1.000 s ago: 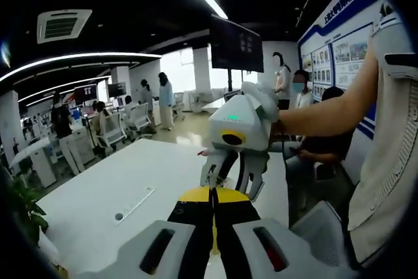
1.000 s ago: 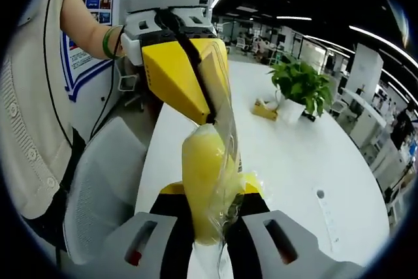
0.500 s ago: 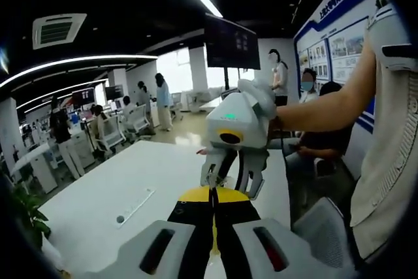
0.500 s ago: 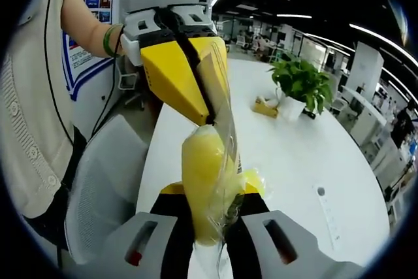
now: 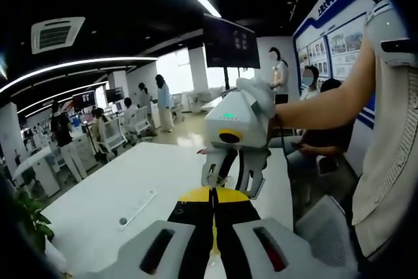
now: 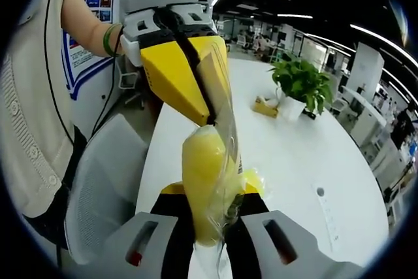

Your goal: Compare the silicone blocks by pressing each to a similar depth, holding the contact briefly, and releasing to observe deformation and rebound differences across the visible hardness samples.

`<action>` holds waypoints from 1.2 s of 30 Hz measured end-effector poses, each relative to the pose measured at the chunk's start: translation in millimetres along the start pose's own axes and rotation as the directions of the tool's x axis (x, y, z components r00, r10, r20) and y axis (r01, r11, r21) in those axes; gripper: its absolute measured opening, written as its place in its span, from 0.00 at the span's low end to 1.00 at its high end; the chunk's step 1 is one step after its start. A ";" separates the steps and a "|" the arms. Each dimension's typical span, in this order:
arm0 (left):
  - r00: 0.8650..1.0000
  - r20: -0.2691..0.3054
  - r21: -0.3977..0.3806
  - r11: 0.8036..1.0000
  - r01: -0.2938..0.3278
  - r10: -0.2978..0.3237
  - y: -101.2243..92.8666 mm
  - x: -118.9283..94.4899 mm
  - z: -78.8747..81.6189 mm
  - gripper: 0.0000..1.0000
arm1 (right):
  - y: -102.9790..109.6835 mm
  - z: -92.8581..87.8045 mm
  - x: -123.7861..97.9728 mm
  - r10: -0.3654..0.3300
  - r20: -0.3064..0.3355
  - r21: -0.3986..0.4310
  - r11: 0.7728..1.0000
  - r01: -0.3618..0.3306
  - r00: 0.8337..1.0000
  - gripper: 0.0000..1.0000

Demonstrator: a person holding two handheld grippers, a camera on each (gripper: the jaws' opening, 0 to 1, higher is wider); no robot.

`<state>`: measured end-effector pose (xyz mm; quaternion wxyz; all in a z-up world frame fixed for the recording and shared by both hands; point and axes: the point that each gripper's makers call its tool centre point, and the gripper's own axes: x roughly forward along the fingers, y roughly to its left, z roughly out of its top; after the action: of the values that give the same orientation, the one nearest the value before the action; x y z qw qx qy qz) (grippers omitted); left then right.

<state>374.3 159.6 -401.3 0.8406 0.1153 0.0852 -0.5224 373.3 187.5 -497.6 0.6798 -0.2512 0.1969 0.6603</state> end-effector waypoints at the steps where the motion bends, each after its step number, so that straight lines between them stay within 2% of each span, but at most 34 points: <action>1: 1.000 -0.001 0.000 1.000 -0.001 0.001 0.0 0.3 0.1 0.00 | 0.1 -0.3 -0.1 0.000 -0.002 0.000 1.000 0.000 1.000 0.11; 7: 1.000 -0.001 -0.019 1.000 -0.006 0.006 -0.3 2.2 2.0 0.00 | 0.7 -0.5 -2.1 0.000 0.002 0.010 1.000 0.000 1.000 0.11; 10: 1.000 -0.009 -0.068 0.998 -0.014 0.014 1.6 2.9 2.4 0.00 | 0.3 -1.1 -2.9 0.001 -0.005 0.006 1.000 -0.001 1.000 0.14; 12: 1.000 -0.008 -0.057 0.998 -0.026 0.026 1.8 3.4 3.6 0.00 | -7.1 0.1 -3.8 -0.041 -0.001 -0.039 0.998 0.041 0.999 0.15; 18: 0.999 -0.013 -0.066 0.997 -0.037 0.036 3.3 3.8 4.7 0.00 | -6.2 -1.1 -4.1 -0.012 -0.012 -0.006 1.000 0.012 1.000 0.17; 21: 0.999 -0.019 -0.054 0.998 -0.043 0.042 3.0 3.9 4.0 0.00 | -9.9 -2.1 -3.7 -0.028 -0.021 -0.054 0.998 0.027 0.999 0.18; 26: 0.999 -0.016 -0.069 0.996 -0.049 0.048 6.5 4.1 3.2 0.00 | -12.3 -1.8 -2.7 -0.028 -0.029 -0.058 0.998 0.026 0.999 0.20; 27: 0.998 -0.022 -0.076 0.995 -0.056 0.055 7.3 3.8 2.6 0.00 | -13.0 -2.3 -2.5 -0.028 -0.034 -0.083 0.996 0.025 0.999 0.20; 32: 0.998 -0.016 -0.072 0.995 -0.063 0.062 9.6 3.0 4.0 0.00 | -13.5 0.0 -2.3 -0.024 -0.027 -0.062 0.998 0.023 0.999 0.21; 36: 0.998 -0.014 -0.067 0.995 -0.068 0.067 11.2 2.3 5.8 0.00 | -17.3 3.3 -2.4 -0.038 -0.013 -0.081 0.996 0.037 0.999 0.21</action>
<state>385.4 160.8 -395.1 0.8607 0.0927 0.1040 -0.4897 390.2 187.4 -492.1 0.6799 -0.2870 0.1702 0.6530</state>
